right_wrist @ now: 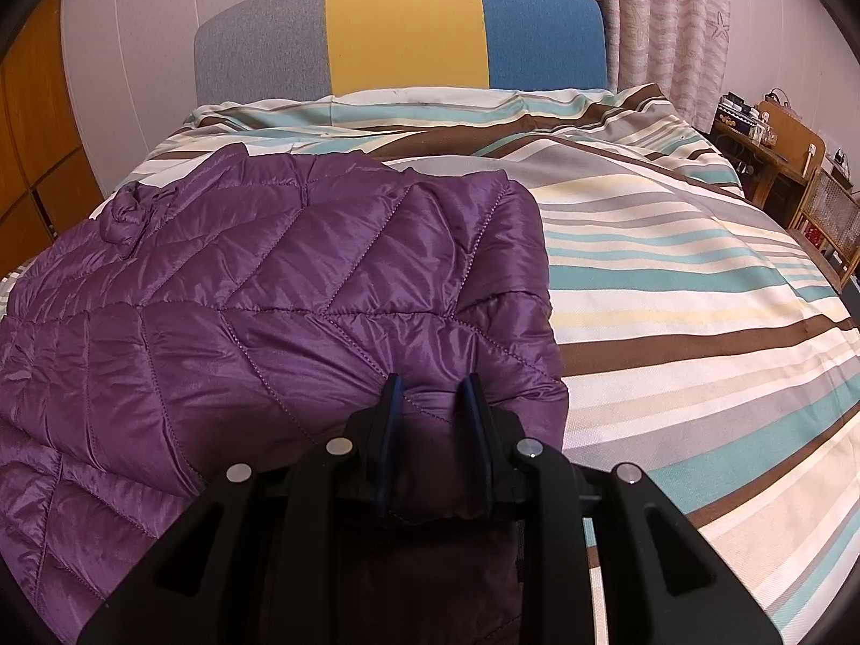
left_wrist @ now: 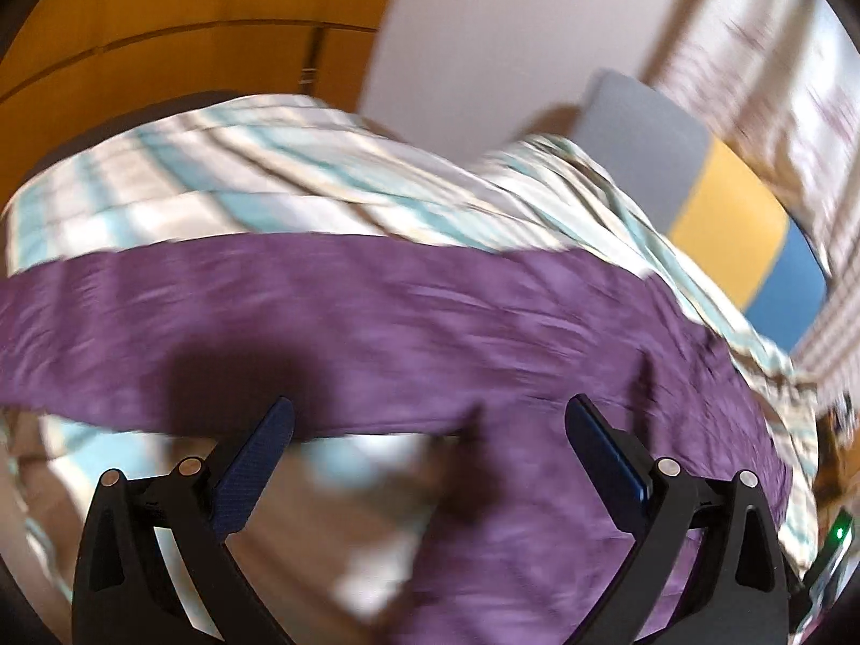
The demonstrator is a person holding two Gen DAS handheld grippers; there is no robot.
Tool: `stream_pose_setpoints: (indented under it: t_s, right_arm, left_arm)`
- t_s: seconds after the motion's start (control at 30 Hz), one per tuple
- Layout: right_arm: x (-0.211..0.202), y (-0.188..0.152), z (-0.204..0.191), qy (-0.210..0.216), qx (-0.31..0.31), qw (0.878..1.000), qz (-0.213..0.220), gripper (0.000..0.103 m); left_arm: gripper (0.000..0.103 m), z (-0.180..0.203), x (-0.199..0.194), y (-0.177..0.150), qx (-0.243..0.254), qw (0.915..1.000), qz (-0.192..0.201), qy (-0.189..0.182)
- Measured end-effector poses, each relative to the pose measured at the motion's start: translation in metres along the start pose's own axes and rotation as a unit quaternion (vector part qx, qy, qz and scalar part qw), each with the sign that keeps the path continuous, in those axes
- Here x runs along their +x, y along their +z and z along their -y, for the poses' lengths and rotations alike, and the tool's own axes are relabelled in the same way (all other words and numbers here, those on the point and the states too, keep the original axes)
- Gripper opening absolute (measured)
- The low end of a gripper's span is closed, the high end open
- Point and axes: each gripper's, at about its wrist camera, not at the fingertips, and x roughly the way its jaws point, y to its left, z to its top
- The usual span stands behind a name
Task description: Fold large clothes
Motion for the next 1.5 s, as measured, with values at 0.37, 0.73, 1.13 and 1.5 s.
stream_pose_setpoints:
  t_s: [0.37,0.73,1.13,1.5]
  right_arm:
    - [0.000,0.000,-0.001,-0.003,-0.002,1.000,0.000,0.023]
    - [-0.001,0.000,-0.002,-0.006,-0.003,1.000,0.001,0.023]
    - [-0.001,-0.001,-0.001,-0.006,-0.003,1.000,0.001,0.023]
    - [-0.001,-0.001,-0.001,-0.007,-0.004,1.000,0.001,0.023]
  left_arm:
    - [0.100,-0.099,-0.014,-0.021,-0.095,0.9939,-0.015,0.054]
    - [0.100,-0.121,-0.010,-0.014,-0.169,0.9853,-0.019,0.020]
    - [0.100,-0.142,0.007,0.011,-0.248,0.9685,-0.013,0.000]
    - [0.100,-0.152,0.014,0.024,-0.279,0.9601,-0.010,-0.004]
